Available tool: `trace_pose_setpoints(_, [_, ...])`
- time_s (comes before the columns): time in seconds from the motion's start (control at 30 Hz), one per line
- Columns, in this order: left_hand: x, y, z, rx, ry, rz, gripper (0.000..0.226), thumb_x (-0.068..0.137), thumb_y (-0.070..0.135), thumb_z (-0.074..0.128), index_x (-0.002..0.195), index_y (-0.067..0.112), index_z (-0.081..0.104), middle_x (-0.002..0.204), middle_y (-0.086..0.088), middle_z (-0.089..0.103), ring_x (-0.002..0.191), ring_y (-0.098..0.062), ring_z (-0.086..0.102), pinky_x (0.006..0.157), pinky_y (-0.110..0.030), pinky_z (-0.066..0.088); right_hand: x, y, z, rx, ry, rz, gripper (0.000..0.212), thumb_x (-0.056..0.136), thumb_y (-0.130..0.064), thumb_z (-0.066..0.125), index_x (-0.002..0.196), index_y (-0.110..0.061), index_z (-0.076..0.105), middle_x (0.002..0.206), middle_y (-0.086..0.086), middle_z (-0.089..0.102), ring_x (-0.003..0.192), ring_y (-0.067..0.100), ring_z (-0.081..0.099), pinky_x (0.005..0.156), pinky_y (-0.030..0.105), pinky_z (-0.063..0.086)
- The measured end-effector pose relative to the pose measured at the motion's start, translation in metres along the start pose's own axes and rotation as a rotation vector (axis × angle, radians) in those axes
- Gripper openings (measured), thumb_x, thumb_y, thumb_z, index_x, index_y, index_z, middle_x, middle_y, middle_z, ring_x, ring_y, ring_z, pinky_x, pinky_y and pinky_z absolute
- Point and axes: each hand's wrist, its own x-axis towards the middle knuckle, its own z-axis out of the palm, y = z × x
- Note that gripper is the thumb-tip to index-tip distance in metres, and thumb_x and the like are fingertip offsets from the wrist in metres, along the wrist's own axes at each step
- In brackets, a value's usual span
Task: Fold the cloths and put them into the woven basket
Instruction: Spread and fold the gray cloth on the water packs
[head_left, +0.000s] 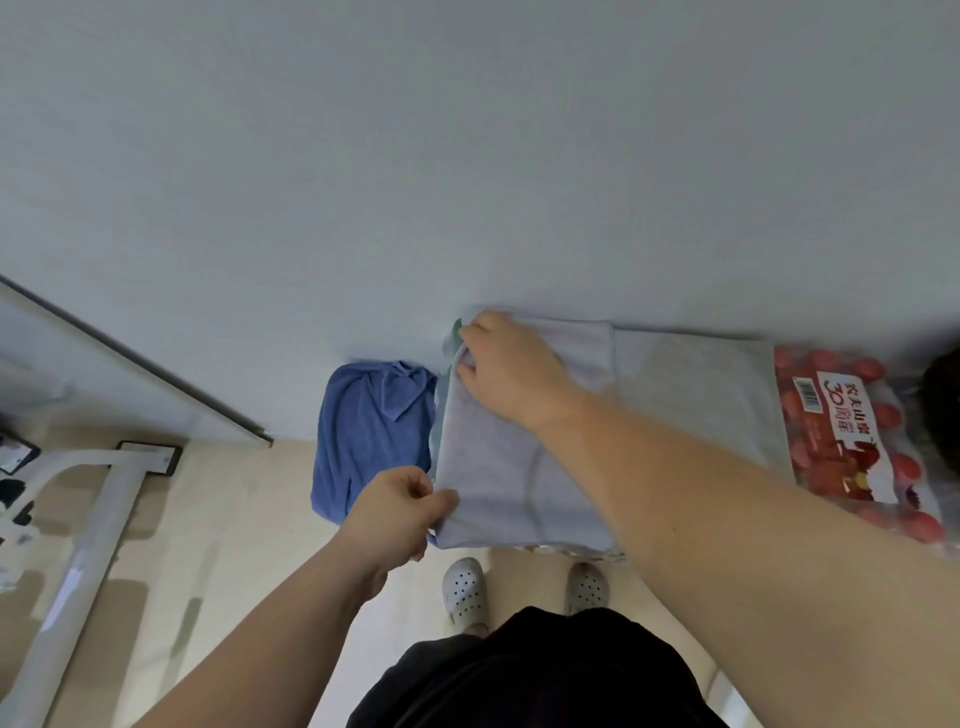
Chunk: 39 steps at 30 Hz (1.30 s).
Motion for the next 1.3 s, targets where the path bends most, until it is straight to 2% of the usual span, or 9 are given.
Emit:
trace_pose_setpoints(0.1, [0.002,-0.002,-0.007,0.039,-0.015,-0.010,0.025,0.085,0.024,0.069,0.075,0.009,0.052,0.053,-0.003,0.054,0.044,-0.017,0.044,0.044,-0.025,0.035,-0.004,-0.006,0.003,0.024,-0.053,0.036,0.059,0.095,-0.039,0.054,0.149,-0.018,0.041,0.140,0.008,0.047,0.123,0.031,0.048,0.104,0.040,0.041])
trace_pose_setpoints(0.2, [0.003,-0.002,-0.010,0.043,0.001,0.016,0.029,0.083,0.023,0.073,0.076,0.009,0.049,0.048,0.002,0.053,0.039,-0.012,0.045,0.044,-0.025,0.036,-0.012,-0.002,0.000,0.087,-0.084,0.042,0.070,0.095,-0.047,0.052,0.156,-0.028,0.024,0.150,0.004,0.041,0.132,0.028,0.042,0.111,0.040,0.036])
trace_pose_setpoints(0.3, [0.007,0.005,-0.009,0.152,0.199,0.160,0.037,0.073,0.034,0.075,0.071,0.015,0.043,0.055,0.006,0.043,0.050,-0.015,0.039,0.050,-0.036,0.040,-0.028,0.017,-0.007,0.164,-0.035,0.101,0.064,0.093,-0.051,0.052,0.150,-0.025,0.038,0.144,0.005,0.048,0.130,0.029,0.045,0.110,0.043,0.037])
trace_pose_setpoints(0.4, [0.008,0.026,0.003,0.265,0.323,0.404,0.032,0.078,0.032,0.072,0.071,0.014,0.046,0.060,0.003,0.049,0.057,-0.018,0.046,0.057,-0.034,0.043,-0.051,0.046,-0.013,0.210,0.157,0.194,0.059,0.087,-0.054,0.050,0.131,-0.017,0.061,0.124,0.009,0.060,0.114,0.032,0.056,0.103,0.044,0.044])
trace_pose_setpoints(0.47, [0.007,0.042,0.018,0.323,0.299,0.535,0.028,0.079,0.032,0.072,0.072,0.016,0.050,0.063,0.001,0.056,0.064,-0.018,0.054,0.060,-0.034,0.045,-0.064,0.071,-0.020,0.192,0.214,0.276,0.058,0.086,-0.054,0.050,0.123,-0.012,0.066,0.118,0.013,0.062,0.109,0.035,0.058,0.100,0.042,0.045])
trace_pose_setpoints(0.63, [0.011,0.060,0.075,0.565,0.115,0.680,0.031,0.082,0.045,0.067,0.071,0.018,0.056,0.062,0.004,0.058,0.065,-0.018,0.057,0.062,-0.035,0.047,-0.078,0.116,-0.035,0.163,-0.003,0.439,0.067,0.079,-0.064,0.040,0.125,-0.023,0.065,0.128,0.008,0.062,0.120,0.032,0.053,0.106,0.043,0.042])
trace_pose_setpoints(0.9, [0.005,0.073,0.147,0.897,0.102,0.444,0.036,0.084,0.055,0.057,0.077,0.020,0.053,0.084,-0.002,0.062,0.083,-0.027,0.063,0.064,-0.031,0.043,-0.073,0.145,-0.037,0.179,-0.104,0.282,0.065,0.079,-0.062,0.035,0.132,-0.034,0.060,0.140,-0.002,0.056,0.131,0.025,0.048,0.112,0.038,0.032])
trace_pose_setpoints(1.07, [-0.002,0.068,0.160,0.890,0.190,0.378,0.033,0.087,0.054,0.058,0.077,0.023,0.048,0.079,0.003,0.051,0.079,-0.024,0.059,0.065,-0.031,0.044,-0.070,0.153,-0.043,0.163,-0.155,0.170,0.049,0.096,-0.044,0.054,0.143,-0.036,0.047,0.153,-0.006,0.042,0.140,0.026,0.032,0.116,0.038,0.025])
trace_pose_setpoints(1.3, [-0.023,0.049,0.173,0.908,0.342,0.337,0.030,0.078,0.050,0.062,0.084,0.024,0.049,0.087,0.005,0.056,0.078,-0.021,0.058,0.062,-0.031,0.042,-0.071,0.163,-0.041,0.048,-0.029,-0.028,0.035,0.091,-0.043,0.059,0.124,-0.036,0.065,0.128,-0.002,0.053,0.123,0.025,0.043,0.101,0.037,0.036])
